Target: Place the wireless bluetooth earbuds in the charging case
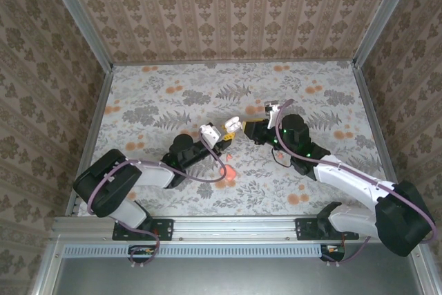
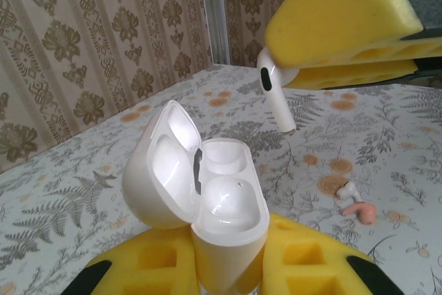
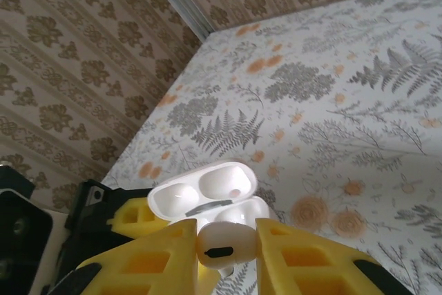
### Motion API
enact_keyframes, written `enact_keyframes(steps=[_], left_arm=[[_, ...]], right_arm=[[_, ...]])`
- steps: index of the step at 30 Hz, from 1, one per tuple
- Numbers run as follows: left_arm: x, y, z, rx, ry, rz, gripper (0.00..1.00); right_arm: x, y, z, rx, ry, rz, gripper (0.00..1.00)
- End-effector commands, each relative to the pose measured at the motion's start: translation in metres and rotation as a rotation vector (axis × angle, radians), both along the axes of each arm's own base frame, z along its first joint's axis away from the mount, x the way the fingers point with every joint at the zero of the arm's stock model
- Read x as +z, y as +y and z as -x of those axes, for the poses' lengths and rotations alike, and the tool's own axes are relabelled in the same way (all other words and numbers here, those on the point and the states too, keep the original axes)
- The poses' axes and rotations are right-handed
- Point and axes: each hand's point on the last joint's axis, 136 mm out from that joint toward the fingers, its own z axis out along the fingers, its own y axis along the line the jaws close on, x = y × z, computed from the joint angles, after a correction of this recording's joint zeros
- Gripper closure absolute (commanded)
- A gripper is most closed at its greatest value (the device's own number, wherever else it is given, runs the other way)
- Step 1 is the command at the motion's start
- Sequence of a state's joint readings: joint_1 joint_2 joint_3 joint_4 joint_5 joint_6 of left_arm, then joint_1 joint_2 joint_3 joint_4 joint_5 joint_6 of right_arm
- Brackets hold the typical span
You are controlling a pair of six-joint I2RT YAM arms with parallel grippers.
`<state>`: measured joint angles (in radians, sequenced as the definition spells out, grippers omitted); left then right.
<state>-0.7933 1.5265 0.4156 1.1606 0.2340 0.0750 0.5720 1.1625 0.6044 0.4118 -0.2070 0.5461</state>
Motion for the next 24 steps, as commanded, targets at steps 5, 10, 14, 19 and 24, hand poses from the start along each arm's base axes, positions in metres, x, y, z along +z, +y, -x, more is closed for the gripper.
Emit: enact_keyframes(steps=[5,10,14,19,24], left_arm=[[0.026,-0.010,0.002,-0.033,-0.030,0.076,0.92],[0.028,-0.008,0.000,-0.013,-0.020,0.087,0.92],[0.032,-0.008,-0.001,-0.011,-0.019,0.098,0.92],[0.036,-0.009,0.000,-0.013,-0.017,0.114,0.92],[0.039,-0.009,0.000,-0.016,-0.018,0.126,0.91]], right_arm=[[0.034,0.019,0.008,0.081,-0.145,-0.048,0.74],[0.034,0.029,0.007,0.103,-0.152,-0.043,0.74],[0.032,0.035,0.006,0.115,-0.152,-0.033,0.74],[0.030,0.039,0.003,0.115,-0.153,-0.032,0.74],[0.023,0.040,0.001,0.112,-0.146,-0.020,0.74]])
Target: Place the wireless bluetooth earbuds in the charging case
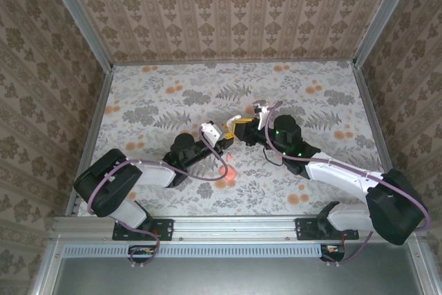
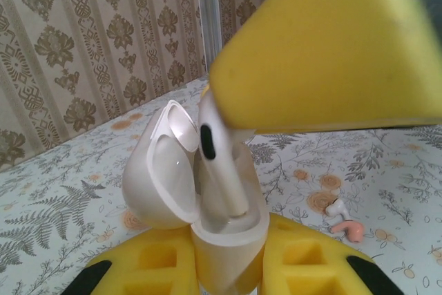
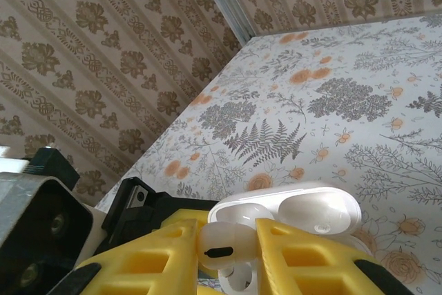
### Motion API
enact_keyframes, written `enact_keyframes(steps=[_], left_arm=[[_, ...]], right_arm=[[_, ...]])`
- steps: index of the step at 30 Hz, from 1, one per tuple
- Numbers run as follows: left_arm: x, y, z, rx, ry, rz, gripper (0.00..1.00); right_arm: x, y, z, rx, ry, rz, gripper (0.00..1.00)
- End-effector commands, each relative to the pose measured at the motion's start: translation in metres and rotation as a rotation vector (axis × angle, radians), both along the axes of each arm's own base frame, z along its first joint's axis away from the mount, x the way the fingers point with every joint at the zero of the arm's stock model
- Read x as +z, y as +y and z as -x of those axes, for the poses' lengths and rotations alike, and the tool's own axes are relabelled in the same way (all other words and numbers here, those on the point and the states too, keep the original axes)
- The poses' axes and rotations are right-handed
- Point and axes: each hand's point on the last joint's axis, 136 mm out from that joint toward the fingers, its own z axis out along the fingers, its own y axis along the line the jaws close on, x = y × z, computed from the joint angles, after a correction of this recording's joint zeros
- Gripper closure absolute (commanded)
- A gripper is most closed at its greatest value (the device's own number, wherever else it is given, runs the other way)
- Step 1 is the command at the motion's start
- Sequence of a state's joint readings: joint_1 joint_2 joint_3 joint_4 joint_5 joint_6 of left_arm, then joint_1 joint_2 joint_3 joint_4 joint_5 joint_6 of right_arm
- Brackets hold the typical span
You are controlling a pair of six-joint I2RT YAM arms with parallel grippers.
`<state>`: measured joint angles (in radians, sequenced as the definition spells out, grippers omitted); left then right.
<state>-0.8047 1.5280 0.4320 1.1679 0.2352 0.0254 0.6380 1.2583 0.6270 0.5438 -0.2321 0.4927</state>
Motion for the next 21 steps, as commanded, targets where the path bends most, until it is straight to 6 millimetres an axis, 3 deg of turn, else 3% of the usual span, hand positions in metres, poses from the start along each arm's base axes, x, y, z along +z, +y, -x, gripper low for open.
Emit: enact_keyframes(steps=[1,12,17,21], left_arm=[[0.032,-0.004,-0.001,-0.002,-0.045,0.090,0.91],[0.044,-0.005,-0.001,-0.008,-0.056,0.129,0.91],[0.047,-0.005,0.000,-0.011,-0.060,0.136,0.91],[0.045,-0.005,0.000,-0.008,-0.055,0.132,0.91]], right_arm=[[0.016,0.006,-0.003,0.011,-0.059,-0.017,0.74],[-0.001,0.002,-0.003,-0.003,-0.038,0.031,0.74],[-0.004,0.001,-0.003,-0.006,-0.029,0.036,0.65],[0.006,-0.001,-0.003,-0.014,-0.045,0.023,0.57]])
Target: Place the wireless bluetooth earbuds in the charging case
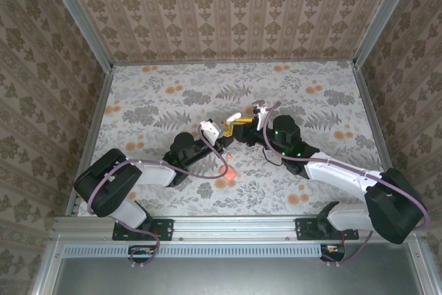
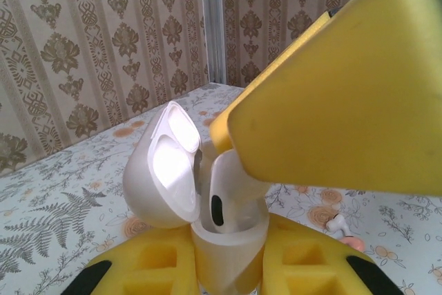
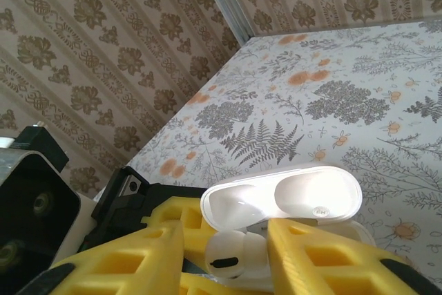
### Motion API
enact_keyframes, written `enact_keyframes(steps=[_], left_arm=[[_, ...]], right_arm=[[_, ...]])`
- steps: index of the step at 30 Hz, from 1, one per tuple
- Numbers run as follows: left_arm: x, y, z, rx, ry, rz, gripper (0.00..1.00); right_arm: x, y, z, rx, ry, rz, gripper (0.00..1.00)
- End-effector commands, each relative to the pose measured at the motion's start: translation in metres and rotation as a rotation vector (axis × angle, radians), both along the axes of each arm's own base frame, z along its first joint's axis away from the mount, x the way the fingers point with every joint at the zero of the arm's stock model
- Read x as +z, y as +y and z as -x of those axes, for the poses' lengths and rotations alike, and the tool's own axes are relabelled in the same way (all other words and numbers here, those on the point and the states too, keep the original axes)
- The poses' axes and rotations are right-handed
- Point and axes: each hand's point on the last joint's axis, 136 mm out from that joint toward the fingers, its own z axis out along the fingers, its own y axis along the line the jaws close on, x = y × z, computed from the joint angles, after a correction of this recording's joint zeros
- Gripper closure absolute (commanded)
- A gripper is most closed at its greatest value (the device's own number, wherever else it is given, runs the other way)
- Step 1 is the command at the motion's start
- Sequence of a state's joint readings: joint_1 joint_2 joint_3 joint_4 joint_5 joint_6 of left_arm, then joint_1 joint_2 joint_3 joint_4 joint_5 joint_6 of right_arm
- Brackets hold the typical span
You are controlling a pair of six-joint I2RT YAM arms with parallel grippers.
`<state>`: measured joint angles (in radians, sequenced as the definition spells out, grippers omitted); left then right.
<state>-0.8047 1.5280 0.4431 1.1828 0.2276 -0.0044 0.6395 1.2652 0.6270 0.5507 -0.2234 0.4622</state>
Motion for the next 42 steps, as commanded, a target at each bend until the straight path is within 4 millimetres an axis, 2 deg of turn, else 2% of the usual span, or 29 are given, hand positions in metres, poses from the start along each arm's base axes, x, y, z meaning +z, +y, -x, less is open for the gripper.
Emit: enact_keyframes(steps=[1,7,10,14,18,22,25,28,31,36,42], left_arm=[[0.036,-0.004,0.003,-0.013,-0.061,0.097,0.91],[0.029,0.001,0.004,0.003,-0.050,0.086,0.91],[0.026,0.004,0.004,0.013,-0.047,0.078,0.91],[0.018,0.009,0.004,0.035,-0.036,0.054,0.91],[0.007,0.017,0.003,0.071,-0.010,0.012,0.91],[0.002,0.024,0.006,0.085,0.001,-0.011,0.91],[0.001,0.028,0.007,0.098,0.002,-0.025,0.91],[0.000,0.033,0.008,0.112,-0.004,-0.041,0.91],[-0.001,0.037,0.009,0.124,-0.008,-0.051,0.91],[-0.003,0.044,0.010,0.141,-0.011,-0.069,0.91],[-0.005,0.051,0.008,0.160,-0.007,-0.073,0.90]], right_arm=[[0.010,-0.002,-0.001,-0.013,-0.024,0.000,0.56],[0.028,-0.019,0.002,-0.012,0.002,-0.015,0.51],[0.028,-0.032,0.004,-0.011,0.062,0.010,0.51],[-0.001,-0.060,0.006,-0.063,0.258,0.165,0.51],[-0.047,-0.097,0.012,-0.126,0.522,0.319,0.51],[-0.100,-0.141,0.015,-0.248,0.846,0.380,0.53],[-0.134,-0.160,0.017,-0.296,1.036,0.379,0.53],[-0.160,-0.176,0.017,-0.351,1.116,0.455,0.52],[-0.178,-0.189,0.011,-0.410,1.160,0.507,0.52],[-0.197,-0.191,-0.004,-0.439,1.204,0.511,0.54],[-0.211,-0.200,-0.005,-0.453,1.238,0.584,0.58]])
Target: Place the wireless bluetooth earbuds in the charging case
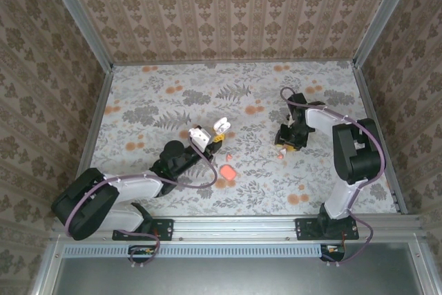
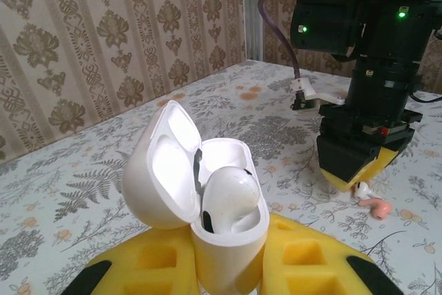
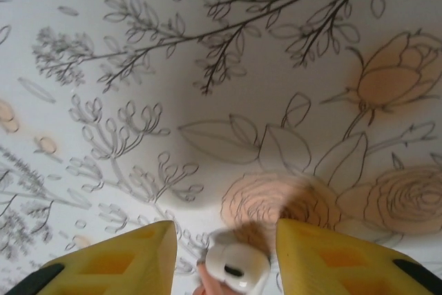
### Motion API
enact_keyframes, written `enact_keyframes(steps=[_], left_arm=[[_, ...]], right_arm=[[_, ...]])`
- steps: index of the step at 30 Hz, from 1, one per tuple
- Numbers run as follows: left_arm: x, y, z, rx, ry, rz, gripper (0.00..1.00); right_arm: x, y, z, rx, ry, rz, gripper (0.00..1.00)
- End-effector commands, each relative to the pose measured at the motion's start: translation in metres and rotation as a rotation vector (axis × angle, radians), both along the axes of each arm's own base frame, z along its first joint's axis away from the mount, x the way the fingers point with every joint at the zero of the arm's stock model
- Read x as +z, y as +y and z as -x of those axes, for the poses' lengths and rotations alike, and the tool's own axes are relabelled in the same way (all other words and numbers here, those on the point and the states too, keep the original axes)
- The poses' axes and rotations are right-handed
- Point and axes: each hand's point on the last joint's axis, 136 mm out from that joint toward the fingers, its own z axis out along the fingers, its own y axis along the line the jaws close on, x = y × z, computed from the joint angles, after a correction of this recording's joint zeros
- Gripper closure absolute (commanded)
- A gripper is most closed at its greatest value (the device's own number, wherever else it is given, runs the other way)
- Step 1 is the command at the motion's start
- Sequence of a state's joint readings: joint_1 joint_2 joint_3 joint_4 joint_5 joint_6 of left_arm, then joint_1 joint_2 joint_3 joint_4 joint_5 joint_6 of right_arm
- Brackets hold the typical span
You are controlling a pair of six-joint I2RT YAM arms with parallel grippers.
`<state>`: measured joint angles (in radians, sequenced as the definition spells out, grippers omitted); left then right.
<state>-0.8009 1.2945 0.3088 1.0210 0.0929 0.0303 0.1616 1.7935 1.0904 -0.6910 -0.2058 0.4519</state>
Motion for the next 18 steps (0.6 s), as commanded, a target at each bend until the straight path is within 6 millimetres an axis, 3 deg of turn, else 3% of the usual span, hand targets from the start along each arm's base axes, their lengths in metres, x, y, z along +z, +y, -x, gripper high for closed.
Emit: enact_keyframes(steps=[1,9,18], left_arm=[[0.001,0.007,-0.002,0.022,-0.017,-0.008,0.90],[-0.001,0.009,-0.005,0.024,-0.007,-0.011,0.90],[-0.002,0.011,-0.004,0.026,-0.002,-0.007,0.90]], right_arm=[[-0.003,-0.011,0.005,-0.016,0.045,0.060,0.58],[0.003,-0.005,0.017,0.058,0.083,0.107,0.58],[-0.007,-0.004,0.019,0.100,0.114,0.154,0.60]])
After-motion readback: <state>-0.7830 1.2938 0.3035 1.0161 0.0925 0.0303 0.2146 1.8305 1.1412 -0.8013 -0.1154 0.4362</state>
